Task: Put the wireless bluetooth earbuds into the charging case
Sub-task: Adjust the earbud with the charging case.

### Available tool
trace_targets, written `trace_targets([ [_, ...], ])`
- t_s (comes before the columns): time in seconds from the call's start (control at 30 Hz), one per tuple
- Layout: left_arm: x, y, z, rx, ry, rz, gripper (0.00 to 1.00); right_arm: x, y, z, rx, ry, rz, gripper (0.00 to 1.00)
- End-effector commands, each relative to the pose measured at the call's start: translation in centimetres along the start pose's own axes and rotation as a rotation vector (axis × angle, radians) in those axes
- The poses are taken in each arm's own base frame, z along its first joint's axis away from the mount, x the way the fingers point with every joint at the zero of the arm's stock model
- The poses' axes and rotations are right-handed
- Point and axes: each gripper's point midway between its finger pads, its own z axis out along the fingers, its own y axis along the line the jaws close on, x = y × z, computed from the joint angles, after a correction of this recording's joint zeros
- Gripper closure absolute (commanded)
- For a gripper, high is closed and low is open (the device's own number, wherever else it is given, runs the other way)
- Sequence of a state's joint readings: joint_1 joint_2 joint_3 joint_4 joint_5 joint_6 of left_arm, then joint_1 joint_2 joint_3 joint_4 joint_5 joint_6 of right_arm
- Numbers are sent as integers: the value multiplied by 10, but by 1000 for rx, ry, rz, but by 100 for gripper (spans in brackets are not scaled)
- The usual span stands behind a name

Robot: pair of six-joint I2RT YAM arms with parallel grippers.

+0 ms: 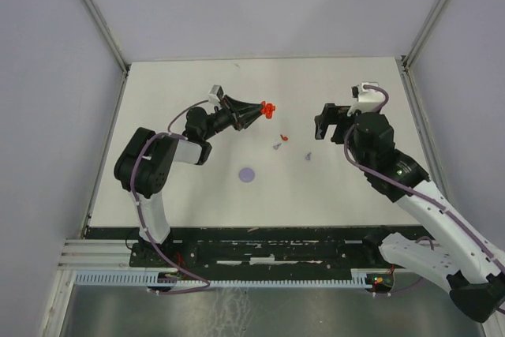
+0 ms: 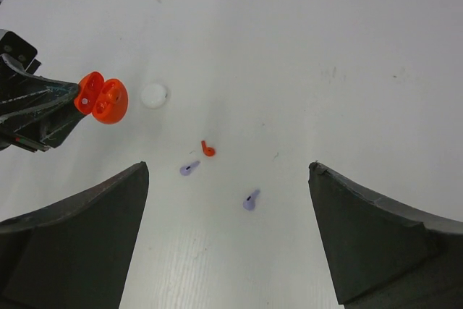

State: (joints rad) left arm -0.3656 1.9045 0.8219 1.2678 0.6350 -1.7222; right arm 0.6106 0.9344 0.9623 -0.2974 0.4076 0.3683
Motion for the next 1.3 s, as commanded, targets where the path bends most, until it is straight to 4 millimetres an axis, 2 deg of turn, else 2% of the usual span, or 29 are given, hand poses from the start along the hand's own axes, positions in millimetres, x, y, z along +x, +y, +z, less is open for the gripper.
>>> trace_targets([
  [0.0,7,-18,10,45,37,97,97,-10,-30,-37,105,14,11,0],
  [0.17,14,-19,19,35,53,107,97,-15,-45,-73,105,-7,55,1],
  [0.33,33,-23,30,42,90,116,97,-21,-59,-105,112,-34,81,1],
  [0.5,47,-26,41,41,117,120,97,-23,-72,-125,133,-53,98,1],
  [0.67,49,-32,50,57,118,145,97,-19,-79,-130,161,-37,86,1],
  [0.9,47,-25,72,66,96,147,97,-16,-76,-124,166,0,67,1],
  [1.07,62,-22,93,89,137,113,97,-25,-82,-127,207,11,38,1],
  [1.17,69,-20,96,104,162,84,97,-27,-83,-131,208,4,48,1],
  [1.27,73,-27,92,124,179,80,97,-25,-85,-133,210,-6,63,1],
])
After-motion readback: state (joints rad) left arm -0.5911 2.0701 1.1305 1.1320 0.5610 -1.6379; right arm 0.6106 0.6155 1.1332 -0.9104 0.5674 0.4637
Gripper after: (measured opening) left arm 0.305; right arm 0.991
